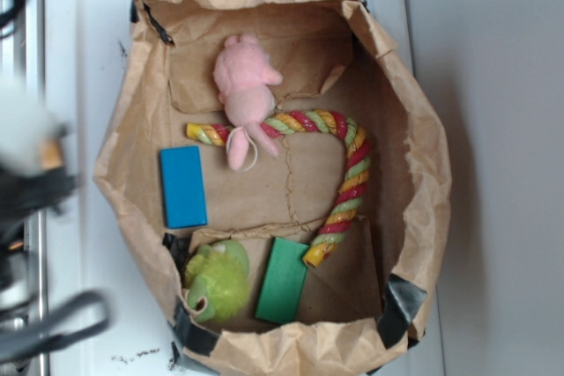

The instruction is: Grab the multicolored rope.

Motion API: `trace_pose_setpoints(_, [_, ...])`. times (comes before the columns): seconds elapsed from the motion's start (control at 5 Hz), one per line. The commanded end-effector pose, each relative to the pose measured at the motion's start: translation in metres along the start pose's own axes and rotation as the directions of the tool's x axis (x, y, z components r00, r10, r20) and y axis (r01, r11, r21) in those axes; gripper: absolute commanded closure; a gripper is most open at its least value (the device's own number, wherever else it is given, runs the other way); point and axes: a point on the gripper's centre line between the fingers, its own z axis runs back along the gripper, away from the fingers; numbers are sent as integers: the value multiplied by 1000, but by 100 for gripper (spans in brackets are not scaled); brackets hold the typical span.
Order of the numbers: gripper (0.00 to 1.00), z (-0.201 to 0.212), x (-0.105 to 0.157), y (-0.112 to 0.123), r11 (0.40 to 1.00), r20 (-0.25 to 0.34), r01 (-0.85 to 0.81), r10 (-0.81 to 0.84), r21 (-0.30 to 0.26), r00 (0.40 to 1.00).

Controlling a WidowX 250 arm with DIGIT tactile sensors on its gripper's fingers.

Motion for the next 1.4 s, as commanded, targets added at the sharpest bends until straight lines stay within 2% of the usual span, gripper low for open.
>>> trace_pose_setpoints(0.0, [0,10,5,4,1000,43,-28,28,-6,999])
trace_pose_setpoints(0.2, [0,10,5,4,1000,43,-28,28,-6,999])
trace_pose_setpoints(0.4, [0,14,23,-3,984,222,-116,144,-132,964])
trace_pose_setpoints(0.6, [0,3,53,-1,969,279,-172,217,-175,936])
trace_pose_setpoints(0.8, [0,-10,77,13,927,294,-296,357,-231,887])
trace_pose_setpoints(1.0, [0,-26,96,24,892,249,-381,437,-244,864])
trace_pose_setpoints(1.2, [0,-42,112,27,819,218,-494,560,-293,799])
